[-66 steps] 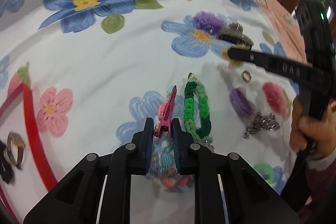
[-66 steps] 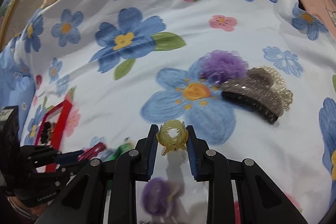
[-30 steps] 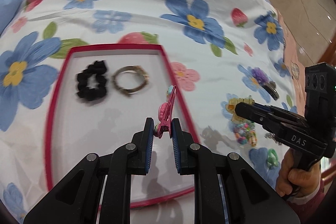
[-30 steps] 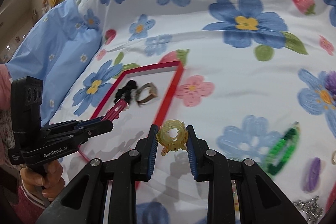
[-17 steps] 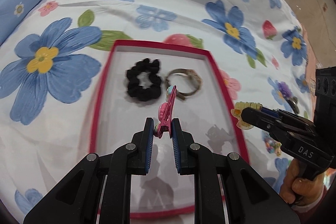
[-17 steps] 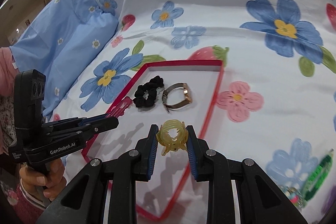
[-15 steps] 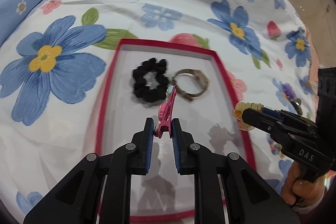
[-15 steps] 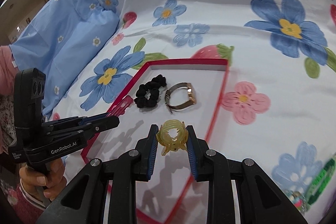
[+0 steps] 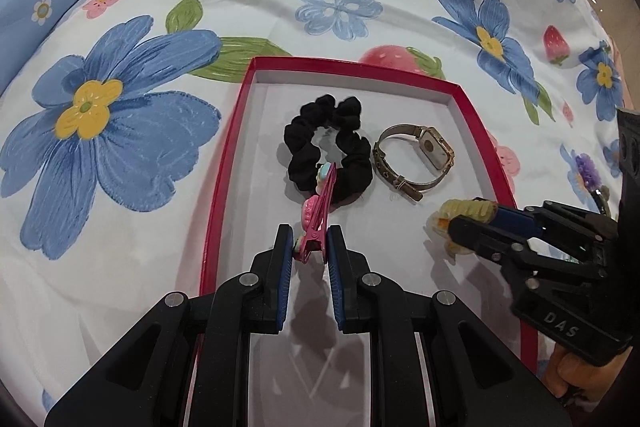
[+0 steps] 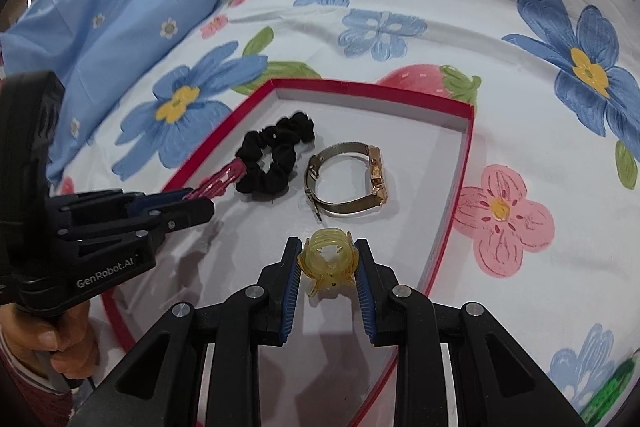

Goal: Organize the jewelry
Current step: 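Lower both clips into the red tray beside the scrunchie and open both tools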

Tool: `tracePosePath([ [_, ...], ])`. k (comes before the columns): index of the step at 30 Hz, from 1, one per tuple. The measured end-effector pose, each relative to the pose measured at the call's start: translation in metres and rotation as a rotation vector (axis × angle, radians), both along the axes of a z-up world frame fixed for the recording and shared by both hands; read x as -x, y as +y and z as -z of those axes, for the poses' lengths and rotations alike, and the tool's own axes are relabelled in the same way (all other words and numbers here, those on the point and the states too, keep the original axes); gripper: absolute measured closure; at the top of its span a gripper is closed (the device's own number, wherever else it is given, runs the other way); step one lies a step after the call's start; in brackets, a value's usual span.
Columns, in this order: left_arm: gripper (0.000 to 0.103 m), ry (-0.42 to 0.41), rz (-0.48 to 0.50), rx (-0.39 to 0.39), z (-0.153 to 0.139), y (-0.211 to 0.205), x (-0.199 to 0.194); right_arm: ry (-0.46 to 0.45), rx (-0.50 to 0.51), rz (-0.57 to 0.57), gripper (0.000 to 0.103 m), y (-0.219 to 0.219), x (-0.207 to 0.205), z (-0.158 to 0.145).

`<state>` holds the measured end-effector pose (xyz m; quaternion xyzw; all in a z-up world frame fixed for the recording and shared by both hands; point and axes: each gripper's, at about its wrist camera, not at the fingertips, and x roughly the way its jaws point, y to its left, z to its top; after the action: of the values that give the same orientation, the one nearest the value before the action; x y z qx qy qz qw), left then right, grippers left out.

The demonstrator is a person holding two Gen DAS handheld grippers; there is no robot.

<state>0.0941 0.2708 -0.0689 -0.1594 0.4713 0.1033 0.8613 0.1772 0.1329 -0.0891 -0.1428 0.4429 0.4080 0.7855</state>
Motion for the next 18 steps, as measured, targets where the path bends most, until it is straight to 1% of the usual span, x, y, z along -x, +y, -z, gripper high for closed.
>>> tracePosePath([
  [6,0.088,0.011,0.004,-0.009,0.003,-0.0023,-0.0036,-0.007,0.01,-0.014,0.076,0.0057,-0.0018,0.0023],
  [11,0.088,0.022,0.0,0.003,0.007,-0.0004,-0.0046,0.004,-0.001,-0.002,0.075,0.0047,-0.0048,0.0047],
  [15,0.087,0.023,-0.002,-0.002,0.007,-0.0013,-0.0048,0.02,-0.007,0.0,0.074,0.004,-0.0063,0.0061],
  [18,0.081,0.026,-0.005,-0.005,0.0078,-0.0011,-0.0058,0.02,-0.007,-0.001,0.074,0.004,-0.0065,0.0061],
])
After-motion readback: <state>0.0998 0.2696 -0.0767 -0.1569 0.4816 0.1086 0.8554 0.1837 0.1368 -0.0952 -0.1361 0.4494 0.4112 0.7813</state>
